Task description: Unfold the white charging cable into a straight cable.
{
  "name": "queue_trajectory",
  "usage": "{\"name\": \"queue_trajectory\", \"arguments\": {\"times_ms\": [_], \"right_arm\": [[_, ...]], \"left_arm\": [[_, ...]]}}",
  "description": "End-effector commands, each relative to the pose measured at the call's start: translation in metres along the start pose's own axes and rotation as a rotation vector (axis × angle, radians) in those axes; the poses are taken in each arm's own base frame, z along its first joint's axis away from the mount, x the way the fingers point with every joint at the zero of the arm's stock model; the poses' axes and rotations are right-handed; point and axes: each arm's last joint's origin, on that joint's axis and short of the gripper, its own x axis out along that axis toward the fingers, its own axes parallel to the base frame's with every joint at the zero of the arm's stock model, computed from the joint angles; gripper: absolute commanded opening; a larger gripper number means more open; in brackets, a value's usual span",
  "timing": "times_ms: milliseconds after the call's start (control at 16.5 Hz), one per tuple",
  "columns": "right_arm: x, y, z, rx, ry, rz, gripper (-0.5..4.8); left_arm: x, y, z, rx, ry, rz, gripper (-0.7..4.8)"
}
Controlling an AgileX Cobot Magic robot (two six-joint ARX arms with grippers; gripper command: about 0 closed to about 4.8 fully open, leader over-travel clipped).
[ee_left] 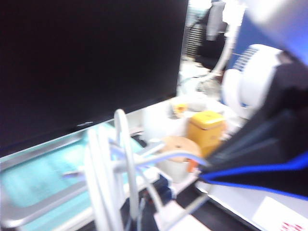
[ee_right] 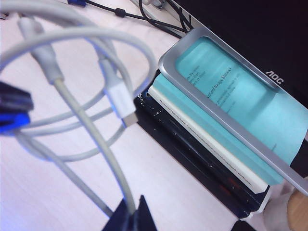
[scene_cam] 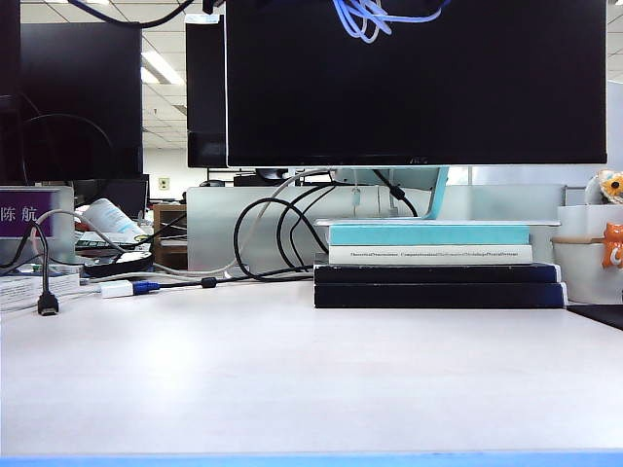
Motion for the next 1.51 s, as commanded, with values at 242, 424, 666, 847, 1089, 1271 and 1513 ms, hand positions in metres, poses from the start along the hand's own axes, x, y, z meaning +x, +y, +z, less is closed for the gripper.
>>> {"name": "queue_trajectory", "arguments": {"times_ms": [242,424,666,847,1089,1271,1513], "right_arm": [[-0.005,-0.004,-0.003,0.054,0.039,-0.105,-0.02],[-0.005,-0.003,-0.003,0.052,0.028,-0.056,0.90],[-0.005,-0.005,0.006,0.063,-0.066,-0.069,3.16],[-0.005,-0.006,0.009,0.057,-0.094,-0.074,3.16],[-0.005,-0.006,0.009,0.043,-0.090,-0.080,3.15],[-0.004,-0.006,0.005,-0.016,-0.035,-0.111,3.15],[-0.004,-0.011,-0.010,-0.073,0.109,-0.111,3.14]], "left_arm": [[-0.004,0.028,0.004,-0.035,-0.026,0.287,-0.06],[-0.005,0.038,0.003,-0.053,-0.014,0.277,-0.06],[-0.004,0.033,0.004,-0.058,-0.008,0.109,-0.06],[-0.004,0.032,0.003,-0.052,0.000,0.067,-0.06],[-0.004,0.028,0.003,-0.052,0.015,-0.080,-0.06],[-0.004,0.025,-0.001,-0.005,0.054,-0.173,-0.06],[-0.013,0.035,0.007,0.071,0.043,-0.207,-0.06]]}}
